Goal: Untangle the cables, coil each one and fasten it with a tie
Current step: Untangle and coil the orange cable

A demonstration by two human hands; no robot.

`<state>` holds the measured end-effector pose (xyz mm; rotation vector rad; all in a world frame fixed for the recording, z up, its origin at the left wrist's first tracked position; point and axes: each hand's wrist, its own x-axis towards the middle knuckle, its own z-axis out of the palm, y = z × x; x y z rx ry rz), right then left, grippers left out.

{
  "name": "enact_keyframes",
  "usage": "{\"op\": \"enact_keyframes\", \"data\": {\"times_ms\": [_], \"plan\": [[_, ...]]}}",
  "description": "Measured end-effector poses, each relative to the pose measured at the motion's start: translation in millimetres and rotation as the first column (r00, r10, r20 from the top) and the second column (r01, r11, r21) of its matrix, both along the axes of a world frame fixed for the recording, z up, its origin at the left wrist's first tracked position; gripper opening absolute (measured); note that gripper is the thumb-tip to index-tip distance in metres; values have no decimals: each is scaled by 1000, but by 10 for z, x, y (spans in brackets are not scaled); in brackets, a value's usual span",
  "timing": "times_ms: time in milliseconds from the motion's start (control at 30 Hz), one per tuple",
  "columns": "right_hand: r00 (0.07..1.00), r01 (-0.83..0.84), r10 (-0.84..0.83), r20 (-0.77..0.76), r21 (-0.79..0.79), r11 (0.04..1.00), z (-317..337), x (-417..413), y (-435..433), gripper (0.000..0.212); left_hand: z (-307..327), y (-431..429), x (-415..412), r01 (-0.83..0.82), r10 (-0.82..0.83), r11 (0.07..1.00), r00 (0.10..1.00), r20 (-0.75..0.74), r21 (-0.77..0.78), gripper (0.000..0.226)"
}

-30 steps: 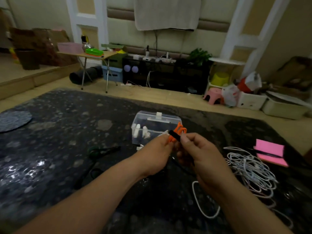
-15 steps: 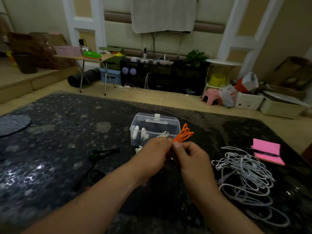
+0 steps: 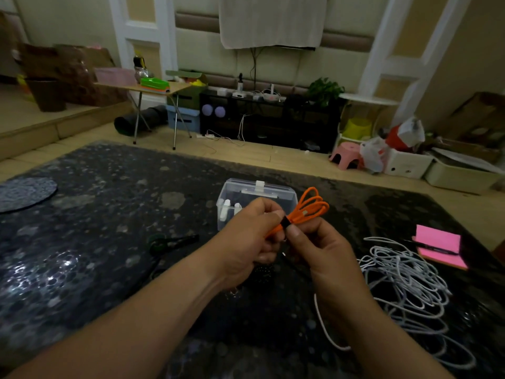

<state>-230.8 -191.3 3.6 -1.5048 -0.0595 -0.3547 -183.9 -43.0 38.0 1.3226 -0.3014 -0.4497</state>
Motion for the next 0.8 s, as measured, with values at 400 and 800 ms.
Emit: {"op": "enact_keyframes", "data": {"times_ms": [400,800], "plan": [[985,155,-144,94,-125,980,76,-53,-127,9,-59,-84,-135,-86,33,984,948,315,157,18],[993,106,-103,57,-52,993,39,-22,-113,9,-115,-57,-33,-55,57,998,990,131,-22,35]]}}
